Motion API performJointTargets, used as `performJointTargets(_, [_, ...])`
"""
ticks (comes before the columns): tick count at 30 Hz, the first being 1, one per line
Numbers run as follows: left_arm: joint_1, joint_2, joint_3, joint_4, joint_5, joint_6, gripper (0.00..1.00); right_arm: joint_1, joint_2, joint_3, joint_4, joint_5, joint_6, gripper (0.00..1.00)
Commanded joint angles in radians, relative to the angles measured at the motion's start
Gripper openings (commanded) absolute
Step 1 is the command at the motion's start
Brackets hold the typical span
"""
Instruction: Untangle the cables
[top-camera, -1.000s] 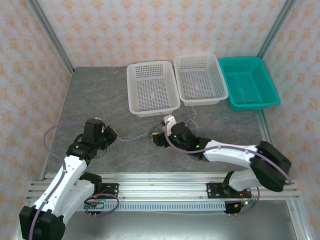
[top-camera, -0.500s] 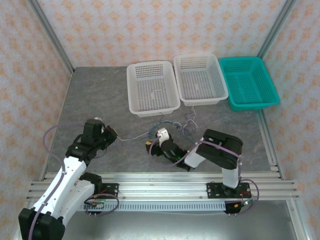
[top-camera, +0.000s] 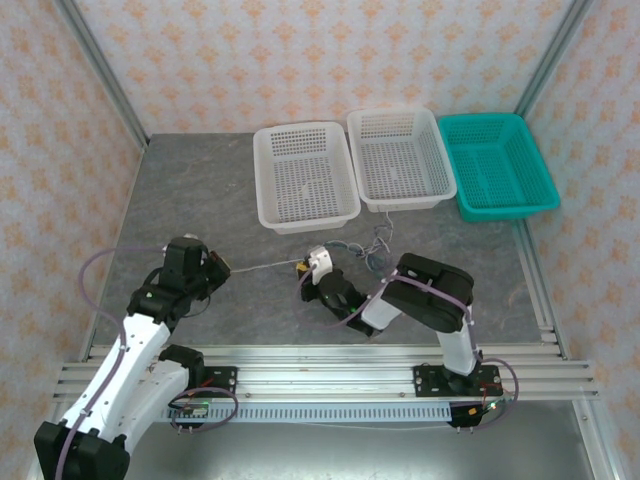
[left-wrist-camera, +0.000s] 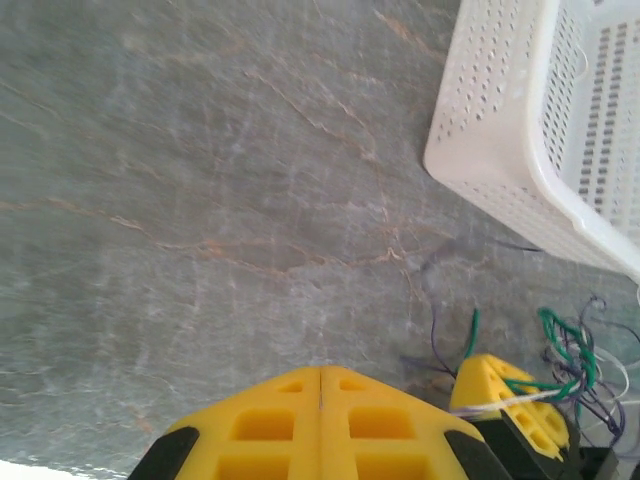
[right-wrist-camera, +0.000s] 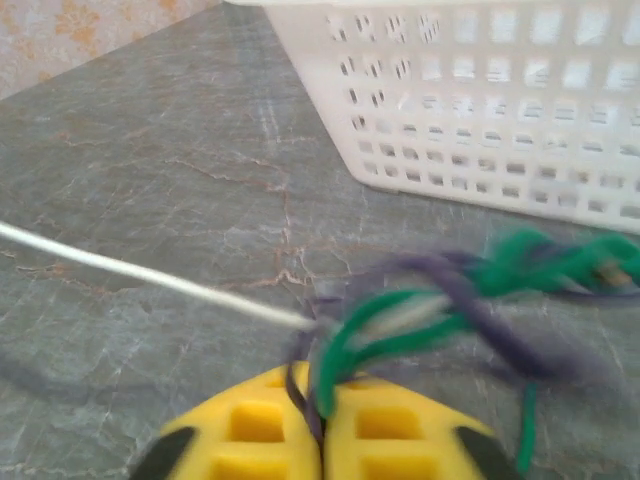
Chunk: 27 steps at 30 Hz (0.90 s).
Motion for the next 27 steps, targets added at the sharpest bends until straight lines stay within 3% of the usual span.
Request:
performJointTargets(1, [-0.002,-0.032,0.086,-0.149,-0.213,0.016,0.0,-0.052,-0.077,-0.101,-0.075,0.062,0.188,0.0])
performJointTargets(5, [0.066,-0.021,0.119,-0.215,-0.286,0.027,0.0,-0.146,-0.211,-0.243,-0.204,0.166,0.43,0.0])
performJointTargets(9, [0.203,-0.017,0.109,-0.197,-0.175,0.052,0.0,-0.29,-0.377,-0.313,-0.444,0.169,0.599,0.0])
performJointTargets(16, [0.231,-0.036,0.151,-0.247,-0.238,0.092,0.0,-0.451,-0.664,-0.323,-0.875,0.27,0.776,0.0])
performJointTargets(22, [0.274,-0.047,0.157,-0.325,-0.338,0.105,0.0,-0.621,-0.888,-0.32,-1.069,0.247,0.837,0.0])
performJointTargets(27, [0.342,-0.051,0.151,-0.347,-0.384,0.106,0.0,-0.829,-0.978,-0.313,-1.145,0.102,0.863,0.0])
